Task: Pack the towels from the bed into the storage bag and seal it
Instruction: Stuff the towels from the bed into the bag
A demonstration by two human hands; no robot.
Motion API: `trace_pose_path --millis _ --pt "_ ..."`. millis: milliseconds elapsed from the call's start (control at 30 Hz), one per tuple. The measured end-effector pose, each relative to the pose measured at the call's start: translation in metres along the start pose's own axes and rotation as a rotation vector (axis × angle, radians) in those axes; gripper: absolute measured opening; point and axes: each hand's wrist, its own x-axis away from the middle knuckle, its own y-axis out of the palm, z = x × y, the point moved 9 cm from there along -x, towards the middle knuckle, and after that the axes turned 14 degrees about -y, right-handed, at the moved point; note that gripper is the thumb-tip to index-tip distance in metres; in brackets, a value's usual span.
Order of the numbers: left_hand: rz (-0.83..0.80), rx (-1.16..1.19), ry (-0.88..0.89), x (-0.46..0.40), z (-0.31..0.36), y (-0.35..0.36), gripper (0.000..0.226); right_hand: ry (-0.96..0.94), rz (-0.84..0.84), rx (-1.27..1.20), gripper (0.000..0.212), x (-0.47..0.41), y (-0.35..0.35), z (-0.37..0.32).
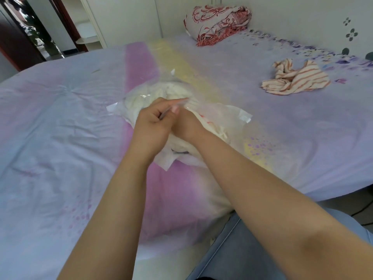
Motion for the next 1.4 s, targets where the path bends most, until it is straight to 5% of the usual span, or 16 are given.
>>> trace_pose_path --millis 133,300,533,700,933,1133,1400 --pt "0.175 -0.022 0.079 -0.009 0.002 -0.033 0.030 -0.135 0.023 -0.334 0.049 0.024 -0.001 -0.001" --pt "0.029 0.165 0.044 -0.011 -0.004 -0.013 0.030 -0.334 -0.127 -0.009 0.048 0.048 0.013 -0.007" --pt "-0.061 0.291 -0.033 -0.004 -0.009 -0.005 0.032 -0.143 -0.274 0.301 0.051 0.006 0.041 -0.006" --pt "-0.075 0.172 -0.008 -0.003 0.007 -0.004 0.032 0.136 -0.235 0.083 0.044 -0.028 0.032 0.007" --pt "0.025 0.259 -0.016 -0.022 0.006 -0.018 0.031 -0.110 -0.287 0.096 0.041 -0.021 0.035 0.009" --pt "0.015 0.304 -0.042 -0.027 -0.011 0.000 0.032 -0.106 0.088 -0.191 0.038 0.074 -0.011 0.013" --pt "-0.006 0.543 -0.205 -0.051 -0.048 0.051 0.041 0.177 0.797 -0.076 0.028 0.162 -0.127 0.090"
